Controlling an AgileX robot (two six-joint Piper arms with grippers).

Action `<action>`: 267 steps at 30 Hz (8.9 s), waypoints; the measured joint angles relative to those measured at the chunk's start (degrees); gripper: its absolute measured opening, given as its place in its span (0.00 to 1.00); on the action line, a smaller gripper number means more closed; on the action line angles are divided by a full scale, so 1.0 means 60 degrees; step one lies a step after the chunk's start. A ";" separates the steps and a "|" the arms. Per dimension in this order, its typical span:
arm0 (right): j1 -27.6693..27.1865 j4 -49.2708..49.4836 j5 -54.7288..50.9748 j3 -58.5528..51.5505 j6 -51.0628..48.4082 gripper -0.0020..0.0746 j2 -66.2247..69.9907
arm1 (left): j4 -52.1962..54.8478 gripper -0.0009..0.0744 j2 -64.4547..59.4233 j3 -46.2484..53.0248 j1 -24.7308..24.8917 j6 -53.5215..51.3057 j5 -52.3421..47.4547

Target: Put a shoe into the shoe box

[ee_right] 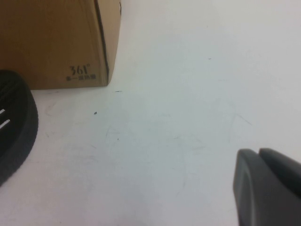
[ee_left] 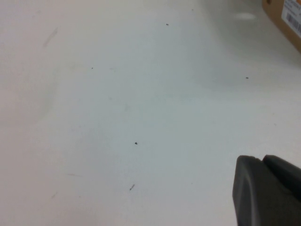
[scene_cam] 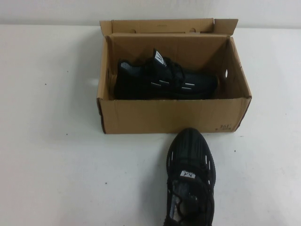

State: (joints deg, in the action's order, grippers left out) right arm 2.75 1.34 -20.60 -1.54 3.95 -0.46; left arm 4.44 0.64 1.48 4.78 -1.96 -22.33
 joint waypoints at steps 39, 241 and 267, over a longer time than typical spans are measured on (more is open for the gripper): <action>0.0000 0.0000 0.5315 -0.0018 0.0000 0.00 0.0000 | 0.1205 0.01 0.0000 0.0000 0.0000 0.0000 0.6795; 0.8561 0.0093 -0.5697 1.1777 -0.4192 0.02 1.1081 | -1.3348 0.82 -1.0731 -0.7053 0.0000 -0.3924 -0.5416; 0.8561 0.1042 -0.5499 1.1777 -0.4943 0.06 1.1081 | -1.4349 0.17 -1.1524 -0.7053 0.0000 -0.5903 -0.5931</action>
State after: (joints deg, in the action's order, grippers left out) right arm 54.12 7.59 -53.59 69.12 -25.71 66.03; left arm -81.65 -68.51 -40.84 4.78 -37.38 -57.91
